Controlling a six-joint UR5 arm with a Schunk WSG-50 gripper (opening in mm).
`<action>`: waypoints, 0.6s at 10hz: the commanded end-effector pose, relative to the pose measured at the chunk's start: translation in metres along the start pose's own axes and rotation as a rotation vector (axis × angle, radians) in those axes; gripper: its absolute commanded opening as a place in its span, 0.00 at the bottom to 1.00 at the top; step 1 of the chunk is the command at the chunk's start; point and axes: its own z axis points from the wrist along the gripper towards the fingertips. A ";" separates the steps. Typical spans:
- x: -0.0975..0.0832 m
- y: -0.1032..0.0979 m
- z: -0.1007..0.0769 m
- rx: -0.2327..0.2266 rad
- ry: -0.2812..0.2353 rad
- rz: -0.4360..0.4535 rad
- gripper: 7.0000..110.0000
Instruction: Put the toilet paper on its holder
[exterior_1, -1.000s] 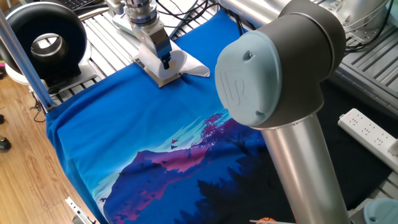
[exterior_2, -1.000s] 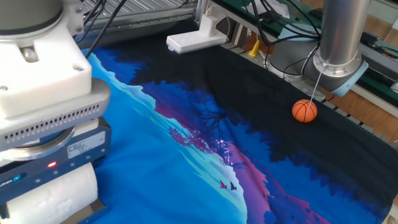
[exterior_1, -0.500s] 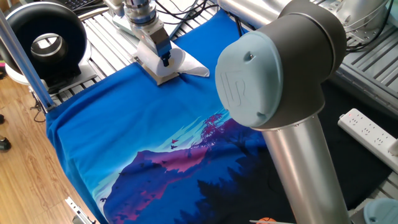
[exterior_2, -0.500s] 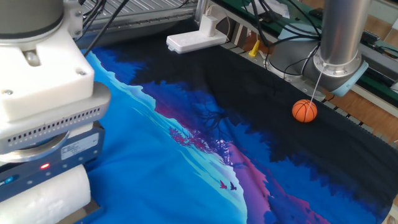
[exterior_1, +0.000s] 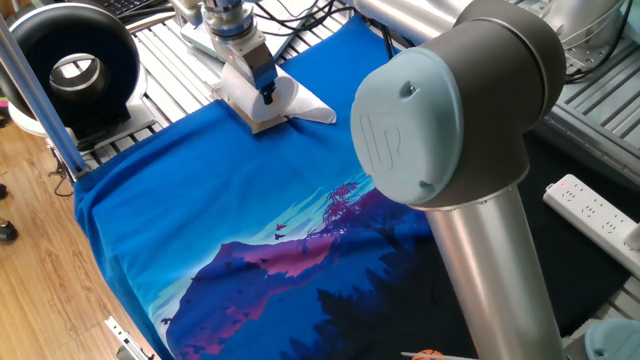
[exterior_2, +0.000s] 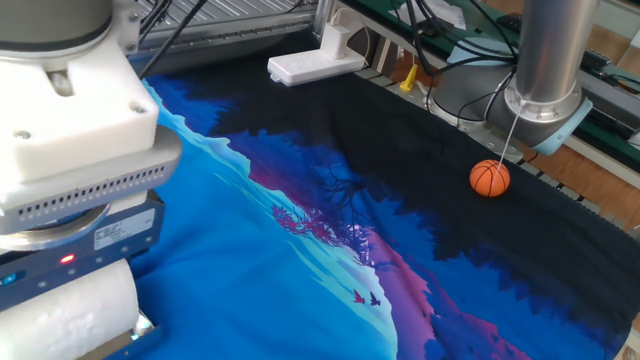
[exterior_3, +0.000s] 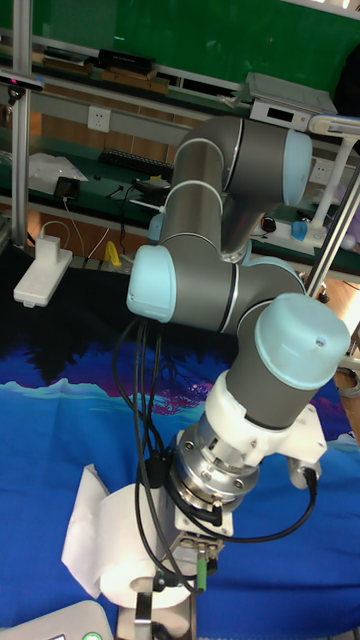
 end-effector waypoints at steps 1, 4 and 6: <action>0.030 0.003 -0.004 0.000 0.117 -0.009 1.00; 0.035 0.004 -0.004 -0.005 0.138 -0.004 1.00; 0.050 0.006 -0.007 -0.014 0.202 0.000 1.00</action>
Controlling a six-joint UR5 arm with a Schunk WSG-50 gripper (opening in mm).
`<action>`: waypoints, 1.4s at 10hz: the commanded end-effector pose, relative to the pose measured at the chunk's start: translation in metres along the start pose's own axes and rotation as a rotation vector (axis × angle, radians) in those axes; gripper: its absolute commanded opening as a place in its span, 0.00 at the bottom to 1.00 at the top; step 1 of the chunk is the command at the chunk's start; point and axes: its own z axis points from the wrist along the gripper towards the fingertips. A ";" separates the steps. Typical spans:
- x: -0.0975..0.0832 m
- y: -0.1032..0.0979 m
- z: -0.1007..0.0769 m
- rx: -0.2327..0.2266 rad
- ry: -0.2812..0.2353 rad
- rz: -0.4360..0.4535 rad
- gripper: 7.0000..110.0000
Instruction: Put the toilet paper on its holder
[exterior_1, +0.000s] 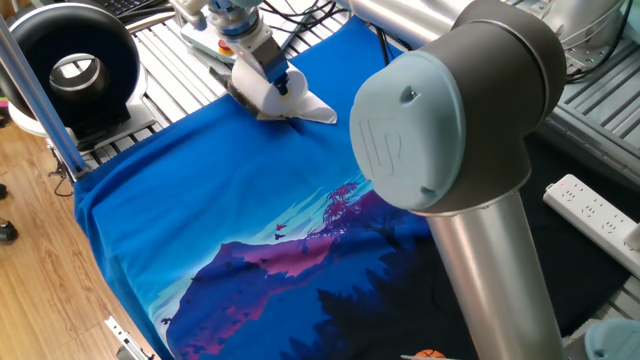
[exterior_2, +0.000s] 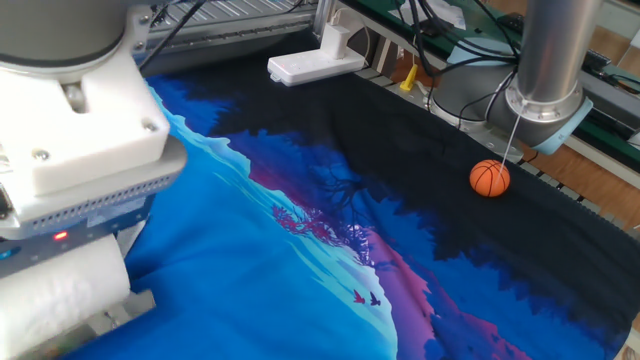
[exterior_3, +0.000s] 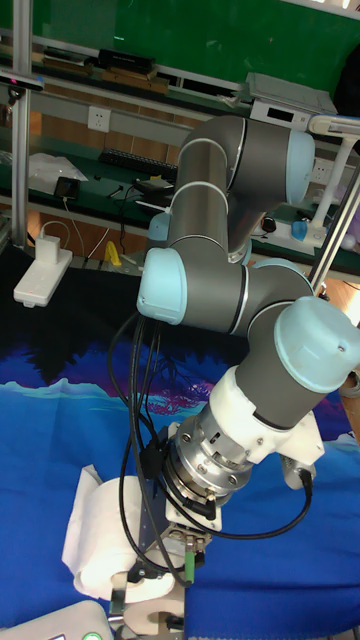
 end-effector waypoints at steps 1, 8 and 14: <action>0.007 0.010 0.001 -0.053 0.026 0.022 0.79; -0.027 0.012 0.008 -0.111 -0.021 0.059 1.00; -0.029 0.018 0.002 -0.096 -0.047 0.089 0.79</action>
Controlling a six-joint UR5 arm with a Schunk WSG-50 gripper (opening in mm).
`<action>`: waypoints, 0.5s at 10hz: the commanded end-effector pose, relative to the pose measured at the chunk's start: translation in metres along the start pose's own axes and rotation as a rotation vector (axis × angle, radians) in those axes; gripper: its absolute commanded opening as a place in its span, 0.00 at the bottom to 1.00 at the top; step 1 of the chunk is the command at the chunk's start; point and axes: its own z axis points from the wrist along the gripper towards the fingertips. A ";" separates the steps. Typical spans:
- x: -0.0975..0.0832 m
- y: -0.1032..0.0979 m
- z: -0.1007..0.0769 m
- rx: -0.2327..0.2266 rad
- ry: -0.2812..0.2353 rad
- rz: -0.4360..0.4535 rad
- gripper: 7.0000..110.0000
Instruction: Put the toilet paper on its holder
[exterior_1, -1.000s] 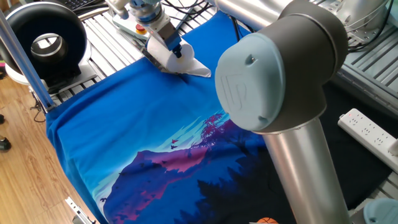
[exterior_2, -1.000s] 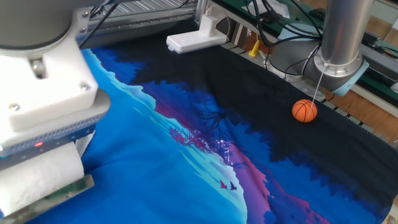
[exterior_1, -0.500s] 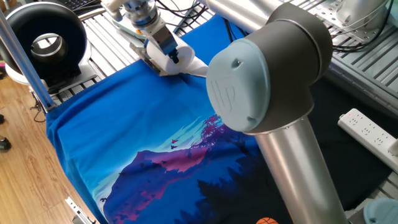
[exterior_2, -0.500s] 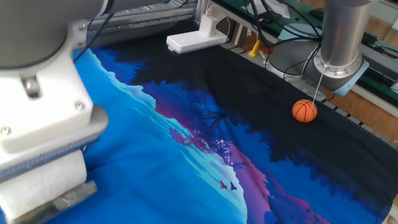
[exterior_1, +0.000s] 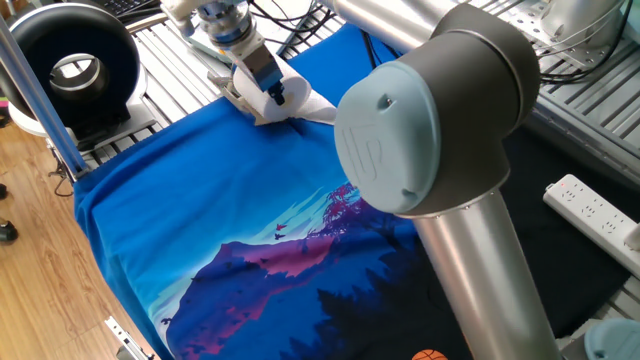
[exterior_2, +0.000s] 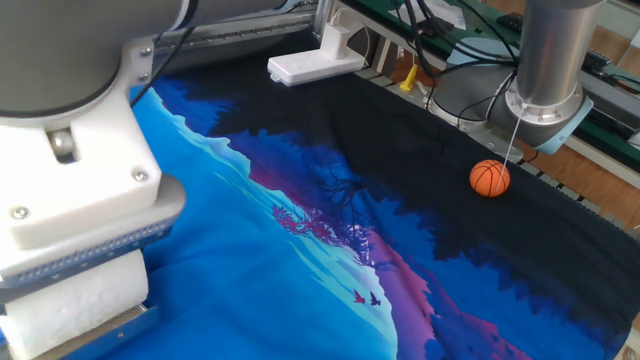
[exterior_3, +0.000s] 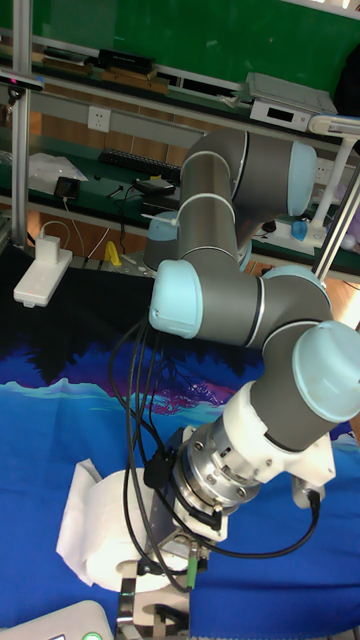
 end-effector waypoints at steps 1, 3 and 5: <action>-0.007 -0.001 0.000 -0.004 -0.029 0.032 0.79; -0.012 -0.021 -0.005 0.104 -0.072 0.036 0.79; 0.004 -0.029 -0.012 0.195 -0.022 0.061 0.79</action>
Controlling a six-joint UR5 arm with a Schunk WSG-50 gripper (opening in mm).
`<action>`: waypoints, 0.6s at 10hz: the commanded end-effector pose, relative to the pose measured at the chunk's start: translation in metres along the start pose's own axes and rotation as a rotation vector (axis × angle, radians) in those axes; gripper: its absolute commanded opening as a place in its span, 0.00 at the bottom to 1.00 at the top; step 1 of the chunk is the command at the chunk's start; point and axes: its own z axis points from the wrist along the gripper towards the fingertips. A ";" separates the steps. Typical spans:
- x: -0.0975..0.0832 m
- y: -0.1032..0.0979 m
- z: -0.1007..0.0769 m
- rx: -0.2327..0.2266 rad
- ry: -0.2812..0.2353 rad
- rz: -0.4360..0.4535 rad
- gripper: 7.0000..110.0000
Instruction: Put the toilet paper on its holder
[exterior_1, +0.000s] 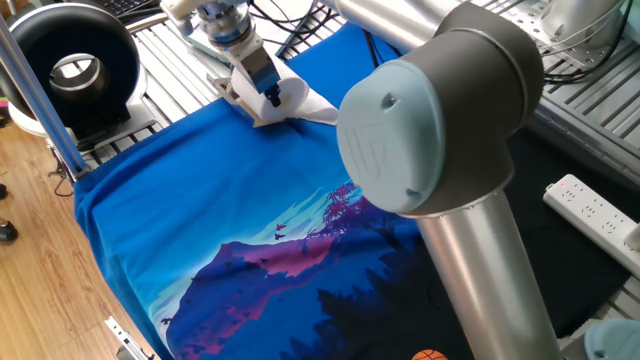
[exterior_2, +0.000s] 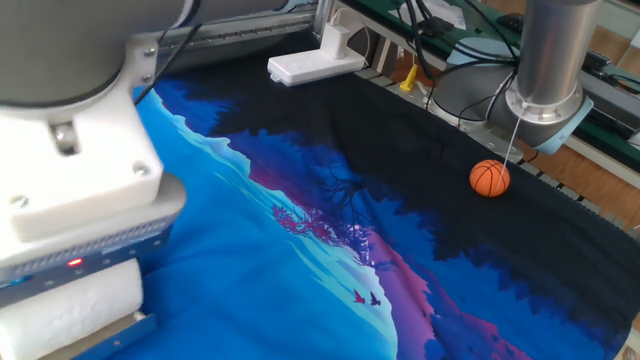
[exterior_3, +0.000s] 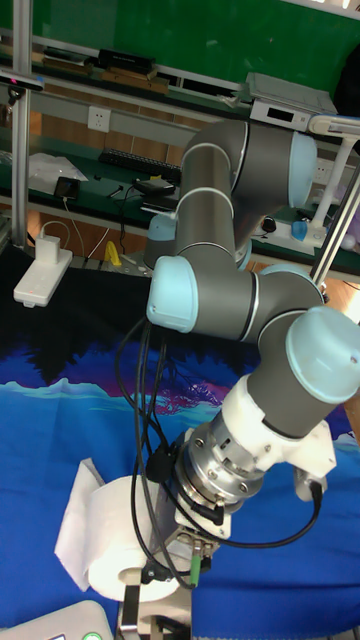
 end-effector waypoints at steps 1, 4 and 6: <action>0.000 -0.010 -0.005 0.067 -0.017 0.024 0.79; -0.002 -0.012 -0.005 0.067 -0.046 0.087 0.36; -0.006 -0.016 -0.001 0.057 -0.054 0.067 0.36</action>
